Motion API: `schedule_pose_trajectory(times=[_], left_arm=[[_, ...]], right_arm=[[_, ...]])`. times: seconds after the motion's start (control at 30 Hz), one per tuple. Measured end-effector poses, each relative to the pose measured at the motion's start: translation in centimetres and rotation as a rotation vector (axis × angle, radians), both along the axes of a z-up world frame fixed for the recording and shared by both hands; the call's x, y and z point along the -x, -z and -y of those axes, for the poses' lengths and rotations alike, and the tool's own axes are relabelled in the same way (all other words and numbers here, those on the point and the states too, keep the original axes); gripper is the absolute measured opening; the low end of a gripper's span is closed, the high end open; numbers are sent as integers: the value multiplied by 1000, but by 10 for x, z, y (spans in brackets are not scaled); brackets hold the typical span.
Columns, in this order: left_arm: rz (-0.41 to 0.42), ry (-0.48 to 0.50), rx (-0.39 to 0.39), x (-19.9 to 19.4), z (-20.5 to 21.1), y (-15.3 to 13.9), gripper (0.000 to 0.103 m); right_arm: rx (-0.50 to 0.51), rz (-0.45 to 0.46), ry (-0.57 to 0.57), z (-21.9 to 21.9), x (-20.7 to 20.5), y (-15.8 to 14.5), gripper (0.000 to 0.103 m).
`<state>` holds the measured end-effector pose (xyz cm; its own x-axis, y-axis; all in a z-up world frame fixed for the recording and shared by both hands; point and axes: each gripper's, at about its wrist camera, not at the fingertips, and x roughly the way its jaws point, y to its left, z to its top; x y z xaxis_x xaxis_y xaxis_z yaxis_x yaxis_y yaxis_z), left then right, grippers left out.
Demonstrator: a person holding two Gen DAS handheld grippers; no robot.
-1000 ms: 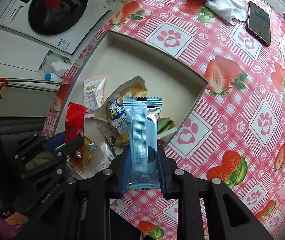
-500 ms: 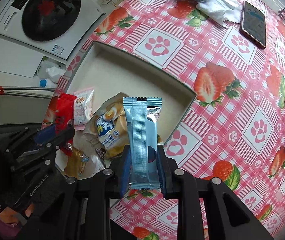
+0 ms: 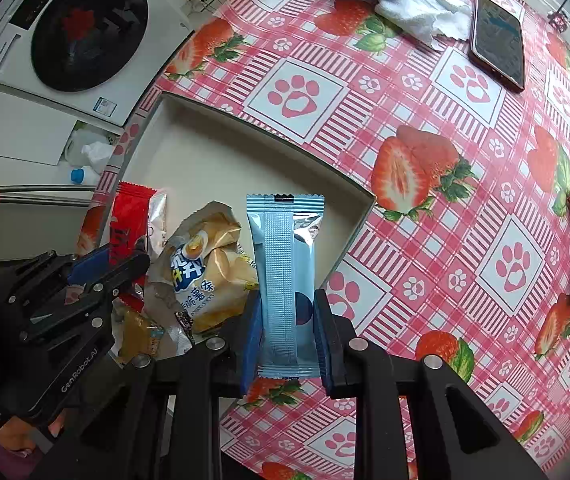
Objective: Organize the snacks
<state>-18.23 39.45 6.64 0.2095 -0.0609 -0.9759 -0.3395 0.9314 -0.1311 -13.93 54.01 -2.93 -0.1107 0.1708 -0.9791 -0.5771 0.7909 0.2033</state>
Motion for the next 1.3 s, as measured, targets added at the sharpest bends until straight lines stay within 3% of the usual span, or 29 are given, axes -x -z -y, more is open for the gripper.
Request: schedule_pose_trajectory(times=[0.57, 0.6, 0.63, 0.67, 0.7, 0.73, 0.83, 0.87, 1.0, 1.07, 1.2, 1.3], left_arm=[[-48, -7, -6, -7, -3, 19, 24], [-49, -3, -9, -7, -2, 19, 27], [-49, 0, -16, -7, -2, 18, 39], [-49, 1, -27, -7, -1, 18, 61], [-46, -1, -38, -6, 0, 16, 70], [-36, -5, -54, -5, 0, 14, 82], [-22, -2, -46, -1, 2, 9, 84], [-21, -1, -52, 1, 3, 8, 86], [-24, 7, -79, 5, 10, 2, 89], [-28, 13, -91, 9, 15, -1, 89], [-5, 12, -164, 18, 25, -16, 89], [-10, -2, -172, 25, 26, -24, 89]], right_arm=[[19, 3, -34, -33, -7, 18, 26], [20, 1, -37, -34, -8, 19, 26], [22, -4, -40, -36, -8, 21, 26], [25, -10, -43, -37, -8, 22, 27], [28, -18, -45, -38, -8, 24, 28], [29, -26, -45, -38, -8, 25, 34], [36, -18, -42, -36, -5, 26, 66], [32, -21, -42, -34, -3, 26, 72], [27, -37, -33, -29, 1, 24, 73], [32, -37, -28, -25, 4, 22, 103], [25, -6, -18, -15, 11, 11, 103], [35, 25, -20, -1, 19, 0, 103]])
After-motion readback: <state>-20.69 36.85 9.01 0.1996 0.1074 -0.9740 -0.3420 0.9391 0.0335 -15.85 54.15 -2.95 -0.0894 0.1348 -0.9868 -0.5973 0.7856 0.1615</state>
